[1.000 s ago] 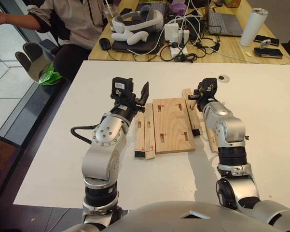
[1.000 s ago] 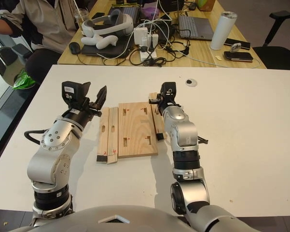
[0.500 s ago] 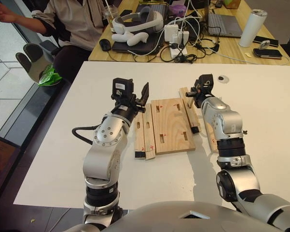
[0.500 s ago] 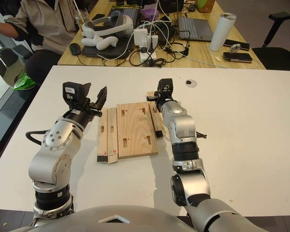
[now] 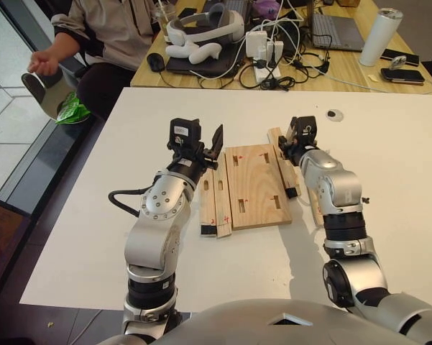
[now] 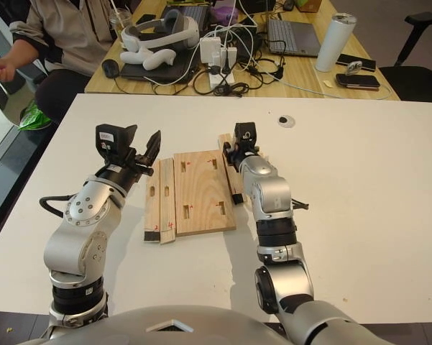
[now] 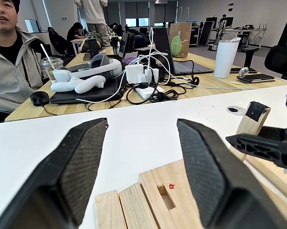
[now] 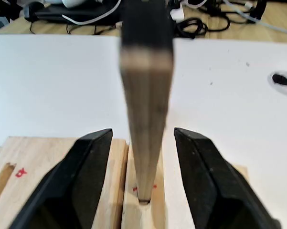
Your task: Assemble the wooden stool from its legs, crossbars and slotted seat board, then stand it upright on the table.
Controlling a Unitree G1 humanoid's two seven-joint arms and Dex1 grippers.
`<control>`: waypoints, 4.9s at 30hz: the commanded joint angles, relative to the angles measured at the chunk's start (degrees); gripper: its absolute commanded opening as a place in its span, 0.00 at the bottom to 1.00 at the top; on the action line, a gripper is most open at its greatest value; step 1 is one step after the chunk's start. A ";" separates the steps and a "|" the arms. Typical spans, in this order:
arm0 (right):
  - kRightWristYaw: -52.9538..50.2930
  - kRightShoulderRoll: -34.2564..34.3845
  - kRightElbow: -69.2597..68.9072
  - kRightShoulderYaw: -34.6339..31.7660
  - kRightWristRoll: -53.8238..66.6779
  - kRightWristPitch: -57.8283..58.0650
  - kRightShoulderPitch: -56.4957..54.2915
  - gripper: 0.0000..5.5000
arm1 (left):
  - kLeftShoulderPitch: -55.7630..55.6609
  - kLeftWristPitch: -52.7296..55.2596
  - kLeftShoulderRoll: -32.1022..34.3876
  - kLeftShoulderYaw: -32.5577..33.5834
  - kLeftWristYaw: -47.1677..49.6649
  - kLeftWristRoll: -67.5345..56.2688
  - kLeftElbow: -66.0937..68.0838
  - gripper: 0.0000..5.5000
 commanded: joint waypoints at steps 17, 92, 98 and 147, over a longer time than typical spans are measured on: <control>-5.20 0.72 17.26 -7.87 0.51 -27.59 -25.29 0.43 | -0.95 0.07 0.42 0.18 -0.19 -0.66 0.98 0.49; -0.29 12.62 0.48 -5.39 20.76 9.22 4.79 0.43 | -1.37 -1.97 -0.60 -1.00 0.85 -0.40 2.86 0.49; 1.41 11.57 -2.42 -1.75 20.89 8.32 3.43 0.43 | -1.25 -2.21 -0.83 -0.86 1.19 -0.33 3.02 0.49; 11.65 -7.57 71.04 -11.16 3.44 -19.87 -27.96 0.19 | -5.57 -1.43 -1.79 -1.44 1.73 -0.55 5.71 0.49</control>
